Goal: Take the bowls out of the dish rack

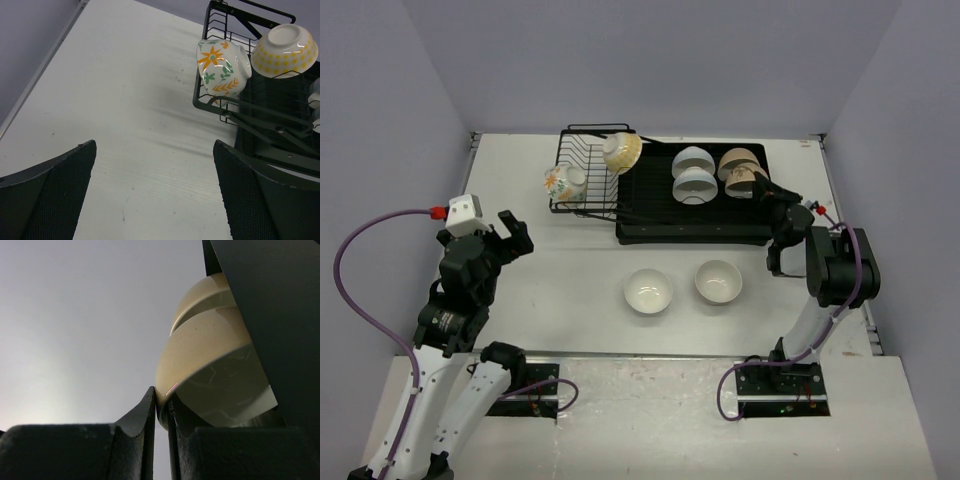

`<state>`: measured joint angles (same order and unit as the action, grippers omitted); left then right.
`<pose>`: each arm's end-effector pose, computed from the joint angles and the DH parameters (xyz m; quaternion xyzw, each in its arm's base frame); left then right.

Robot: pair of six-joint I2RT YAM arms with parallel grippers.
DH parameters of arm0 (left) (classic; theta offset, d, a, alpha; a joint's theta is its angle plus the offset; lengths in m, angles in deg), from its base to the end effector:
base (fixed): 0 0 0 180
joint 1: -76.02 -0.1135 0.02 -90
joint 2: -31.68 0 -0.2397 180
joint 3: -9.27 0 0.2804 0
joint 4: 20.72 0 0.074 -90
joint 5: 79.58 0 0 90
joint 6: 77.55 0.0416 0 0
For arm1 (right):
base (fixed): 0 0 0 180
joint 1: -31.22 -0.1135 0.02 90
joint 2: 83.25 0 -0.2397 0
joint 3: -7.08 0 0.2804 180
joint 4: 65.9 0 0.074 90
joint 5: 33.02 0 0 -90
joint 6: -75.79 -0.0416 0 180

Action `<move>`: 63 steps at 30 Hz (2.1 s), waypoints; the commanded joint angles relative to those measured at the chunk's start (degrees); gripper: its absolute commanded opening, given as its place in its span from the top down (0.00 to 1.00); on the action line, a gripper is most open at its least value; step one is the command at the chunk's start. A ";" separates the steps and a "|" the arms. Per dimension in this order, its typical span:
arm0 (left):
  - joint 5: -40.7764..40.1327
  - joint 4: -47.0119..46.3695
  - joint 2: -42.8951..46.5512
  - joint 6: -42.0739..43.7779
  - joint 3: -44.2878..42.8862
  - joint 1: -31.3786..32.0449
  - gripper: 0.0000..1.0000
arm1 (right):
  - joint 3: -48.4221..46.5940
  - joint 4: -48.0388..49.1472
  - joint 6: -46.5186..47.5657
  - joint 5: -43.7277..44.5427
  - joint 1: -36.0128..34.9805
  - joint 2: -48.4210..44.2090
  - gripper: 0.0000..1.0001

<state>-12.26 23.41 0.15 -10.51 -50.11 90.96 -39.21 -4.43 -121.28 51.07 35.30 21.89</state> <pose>0.1698 -0.0287 0.3383 -0.1725 0.7743 -0.0422 0.6074 0.3423 -0.0201 0.1102 0.5480 0.4207 0.5873 0.4217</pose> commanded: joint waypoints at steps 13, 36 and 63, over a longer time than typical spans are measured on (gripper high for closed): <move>0.97 -2.85 0.24 1.16 0.18 -0.61 0.01 | -5.09 21.19 0.89 -2.70 -0.03 -3.45 1.00; 1.23 -2.77 0.41 1.25 0.18 -0.61 0.00 | -2.81 21.01 -1.83 -4.99 -0.03 -11.79 1.00; 2.46 -2.94 1.47 1.34 0.27 -0.53 0.00 | -24.76 -83.53 73.73 -17.57 -8.72 -61.28 1.00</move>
<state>-10.73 22.55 1.29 -10.48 -50.09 90.76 -56.52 -64.36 -68.91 29.93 29.68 -36.92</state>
